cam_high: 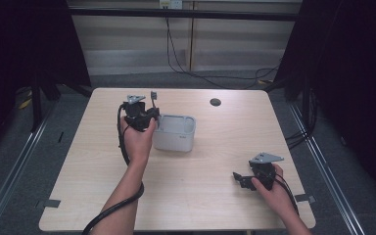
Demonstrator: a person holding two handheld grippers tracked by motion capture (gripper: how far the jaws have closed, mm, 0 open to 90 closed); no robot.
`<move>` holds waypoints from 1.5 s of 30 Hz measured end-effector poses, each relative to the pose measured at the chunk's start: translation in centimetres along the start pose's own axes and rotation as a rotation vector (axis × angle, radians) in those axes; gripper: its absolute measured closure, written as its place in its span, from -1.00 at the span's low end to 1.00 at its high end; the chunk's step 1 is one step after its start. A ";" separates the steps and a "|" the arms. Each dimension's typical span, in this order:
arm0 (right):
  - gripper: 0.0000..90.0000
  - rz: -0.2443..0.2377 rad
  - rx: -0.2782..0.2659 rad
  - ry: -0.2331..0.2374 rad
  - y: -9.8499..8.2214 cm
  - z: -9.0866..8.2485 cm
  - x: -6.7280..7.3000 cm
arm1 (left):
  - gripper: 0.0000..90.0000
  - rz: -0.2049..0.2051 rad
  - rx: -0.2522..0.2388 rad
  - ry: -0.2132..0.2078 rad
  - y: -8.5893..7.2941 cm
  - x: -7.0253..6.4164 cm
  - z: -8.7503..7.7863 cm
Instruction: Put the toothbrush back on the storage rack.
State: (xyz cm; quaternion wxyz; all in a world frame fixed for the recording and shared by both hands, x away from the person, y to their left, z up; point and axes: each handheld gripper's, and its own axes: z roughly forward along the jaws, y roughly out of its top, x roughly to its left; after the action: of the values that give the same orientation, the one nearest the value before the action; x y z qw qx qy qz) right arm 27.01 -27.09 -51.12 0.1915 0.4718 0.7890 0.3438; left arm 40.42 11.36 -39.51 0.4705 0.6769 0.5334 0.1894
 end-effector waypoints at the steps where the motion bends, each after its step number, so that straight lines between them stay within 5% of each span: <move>1: -0.59 0.001 0.000 0.000 0.0 0.0 0.0 | 0.77 -0.002 0.001 -0.001 0.0 0.0 0.0; 25: -0.59 -0.001 -0.001 0.001 0.0 0.0 0.0 | 0.77 -0.006 0.063 0.018 -0.9 0.5 0.4; 45: -0.59 -0.001 -0.001 0.001 0.0 0.0 0.0 | 0.77 -0.002 0.063 0.025 -1.3 0.5 0.7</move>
State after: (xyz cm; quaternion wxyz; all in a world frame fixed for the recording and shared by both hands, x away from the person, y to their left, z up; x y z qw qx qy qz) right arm 27.02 -27.10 -51.13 0.1916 0.4711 0.7892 0.3444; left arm 40.37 11.50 -41.06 0.4427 0.6884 0.5456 0.1804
